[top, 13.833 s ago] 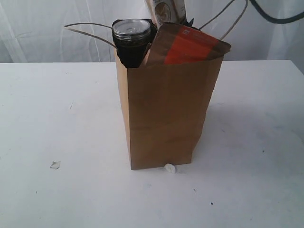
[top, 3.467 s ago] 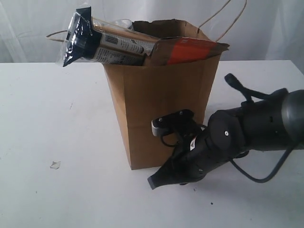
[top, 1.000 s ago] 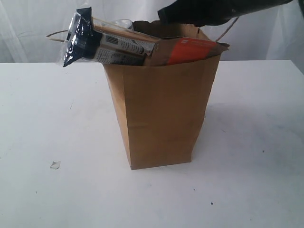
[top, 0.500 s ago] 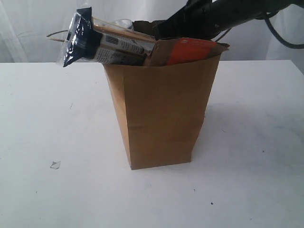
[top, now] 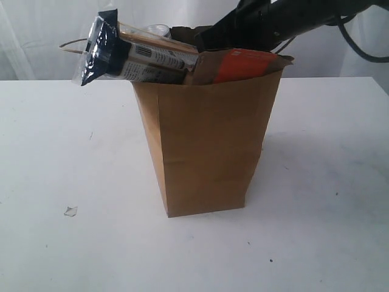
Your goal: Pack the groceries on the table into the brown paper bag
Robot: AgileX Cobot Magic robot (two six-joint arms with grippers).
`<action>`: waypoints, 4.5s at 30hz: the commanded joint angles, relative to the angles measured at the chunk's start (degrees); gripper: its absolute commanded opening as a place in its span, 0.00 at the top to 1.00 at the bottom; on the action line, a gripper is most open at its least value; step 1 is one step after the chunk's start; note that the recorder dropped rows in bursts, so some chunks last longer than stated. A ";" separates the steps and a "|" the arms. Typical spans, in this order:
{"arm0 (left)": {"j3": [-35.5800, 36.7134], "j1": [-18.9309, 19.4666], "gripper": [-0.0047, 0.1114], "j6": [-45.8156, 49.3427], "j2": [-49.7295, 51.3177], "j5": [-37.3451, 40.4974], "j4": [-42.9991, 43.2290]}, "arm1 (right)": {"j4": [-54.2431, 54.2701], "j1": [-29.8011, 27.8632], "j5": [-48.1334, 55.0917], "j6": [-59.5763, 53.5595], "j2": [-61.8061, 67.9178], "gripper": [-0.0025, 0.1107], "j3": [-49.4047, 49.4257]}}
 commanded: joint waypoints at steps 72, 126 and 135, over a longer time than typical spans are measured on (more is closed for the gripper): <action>0.22 0.08 0.96 -0.16 -0.29 0.05 -0.23 | 9.93 -2.32 -20.85 0.00 -80.49 0.98 79.19; 0.22 0.08 0.96 -0.16 -0.29 0.05 -0.23 | 4.94 -5.71 -11.90 -2.85 -89.30 0.98 79.19; 0.22 0.08 0.96 -0.16 -0.29 0.05 -0.23 | 4.94 -5.71 -11.90 -2.85 -89.30 0.98 79.19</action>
